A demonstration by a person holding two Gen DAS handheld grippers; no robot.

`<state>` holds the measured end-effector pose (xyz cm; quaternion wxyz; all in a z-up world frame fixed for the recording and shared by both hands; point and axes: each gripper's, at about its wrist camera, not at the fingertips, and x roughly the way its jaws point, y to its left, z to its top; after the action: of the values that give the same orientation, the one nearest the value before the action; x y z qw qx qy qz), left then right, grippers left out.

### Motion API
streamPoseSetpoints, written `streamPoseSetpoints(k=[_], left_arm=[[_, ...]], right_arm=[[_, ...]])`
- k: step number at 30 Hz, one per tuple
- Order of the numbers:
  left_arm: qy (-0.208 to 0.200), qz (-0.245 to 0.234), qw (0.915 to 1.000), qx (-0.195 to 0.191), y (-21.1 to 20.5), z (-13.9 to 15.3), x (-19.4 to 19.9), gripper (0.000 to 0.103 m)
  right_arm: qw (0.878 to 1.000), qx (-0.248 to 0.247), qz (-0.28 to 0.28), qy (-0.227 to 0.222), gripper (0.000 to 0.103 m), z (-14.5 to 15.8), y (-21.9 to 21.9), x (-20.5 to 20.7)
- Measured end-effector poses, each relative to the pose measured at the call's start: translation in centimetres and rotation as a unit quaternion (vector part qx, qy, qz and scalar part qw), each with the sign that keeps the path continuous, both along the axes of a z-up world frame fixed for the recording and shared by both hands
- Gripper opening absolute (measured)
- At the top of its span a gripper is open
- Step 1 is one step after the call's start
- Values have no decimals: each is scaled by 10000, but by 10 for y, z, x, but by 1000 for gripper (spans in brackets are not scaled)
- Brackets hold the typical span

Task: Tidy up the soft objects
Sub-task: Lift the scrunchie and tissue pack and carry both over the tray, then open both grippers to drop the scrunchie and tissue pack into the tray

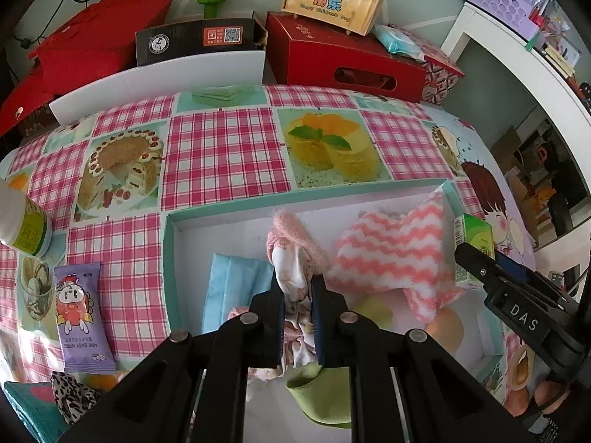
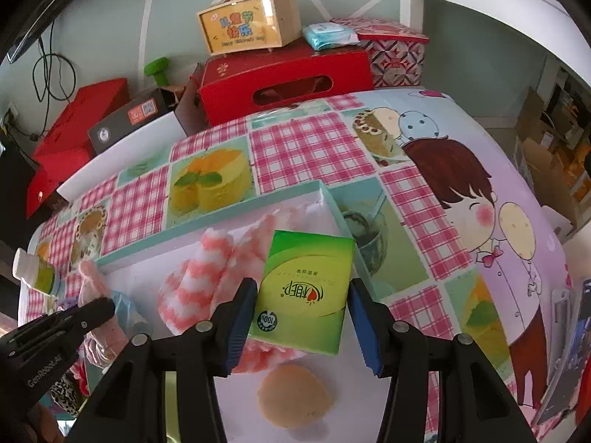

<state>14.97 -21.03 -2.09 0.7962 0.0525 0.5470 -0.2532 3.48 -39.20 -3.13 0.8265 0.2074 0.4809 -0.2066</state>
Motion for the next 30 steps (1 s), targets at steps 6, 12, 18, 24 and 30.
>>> streamPoseSetpoints(k=[6, 12, 18, 24, 30], left_arm=[[125, 24, 9999, 78, -1, -9, 4, 13], [170, 27, 9998, 120, -2, -14, 5, 13], [166, 52, 9997, 151, -2, -12, 4, 14], [58, 120, 9998, 116, 2, 2, 1, 31], [-137, 162, 9998, 7, 9, 22, -4, 41]], right_arm=[[9998, 24, 185, 113, 54, -7, 10, 8], [9992, 71, 316, 248, 54, -14, 17, 16], [9989, 92, 336, 298, 54, -17, 16, 18], [9994, 51, 264, 229, 54, -10, 14, 15], [9998, -6, 165, 75, 56, 2, 11, 10]])
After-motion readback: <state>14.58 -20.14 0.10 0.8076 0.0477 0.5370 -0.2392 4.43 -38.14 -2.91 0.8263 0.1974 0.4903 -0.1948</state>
